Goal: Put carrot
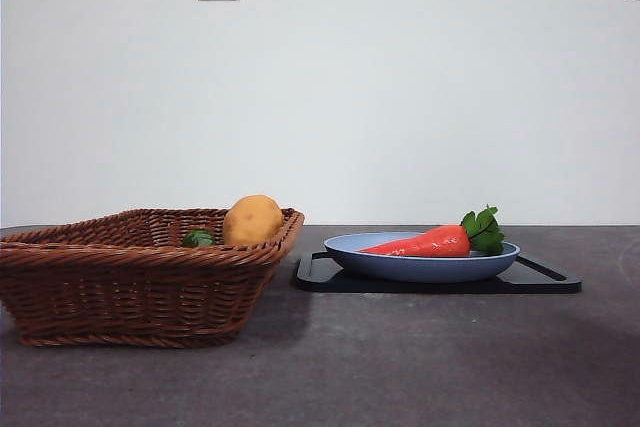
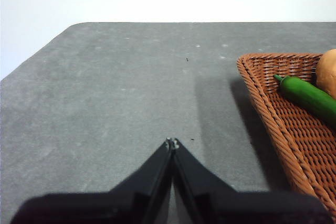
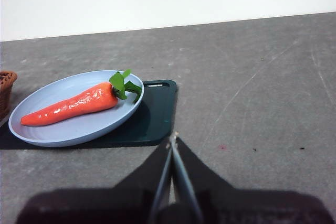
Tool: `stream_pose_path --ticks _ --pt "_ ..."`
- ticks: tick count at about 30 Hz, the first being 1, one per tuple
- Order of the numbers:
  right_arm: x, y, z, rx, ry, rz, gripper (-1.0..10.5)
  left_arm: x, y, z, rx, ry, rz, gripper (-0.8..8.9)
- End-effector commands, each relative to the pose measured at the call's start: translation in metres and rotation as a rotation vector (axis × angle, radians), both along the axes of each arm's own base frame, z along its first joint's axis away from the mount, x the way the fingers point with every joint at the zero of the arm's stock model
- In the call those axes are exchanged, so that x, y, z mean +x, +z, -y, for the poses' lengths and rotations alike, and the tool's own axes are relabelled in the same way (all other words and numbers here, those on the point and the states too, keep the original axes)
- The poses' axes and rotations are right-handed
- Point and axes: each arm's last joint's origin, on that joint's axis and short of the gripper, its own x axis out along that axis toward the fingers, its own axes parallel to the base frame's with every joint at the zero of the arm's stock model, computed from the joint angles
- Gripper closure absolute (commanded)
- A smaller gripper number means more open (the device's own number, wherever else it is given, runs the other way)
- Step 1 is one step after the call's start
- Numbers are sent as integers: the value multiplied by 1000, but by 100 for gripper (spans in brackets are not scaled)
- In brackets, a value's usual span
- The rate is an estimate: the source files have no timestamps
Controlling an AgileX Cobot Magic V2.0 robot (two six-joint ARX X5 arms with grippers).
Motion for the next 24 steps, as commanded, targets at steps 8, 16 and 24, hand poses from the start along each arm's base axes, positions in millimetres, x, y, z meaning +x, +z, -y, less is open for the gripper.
stream_pose_path --ticks 8,16,24 --pt "0 -2 0 6 -5 -8 936 0 -2 0 -6 4 0 805" --pt "0 -2 0 6 -5 -8 936 0 -2 0 -6 5 0 805" --pt "0 -2 0 6 -5 -8 936 0 -2 0 -6 5 0 805"
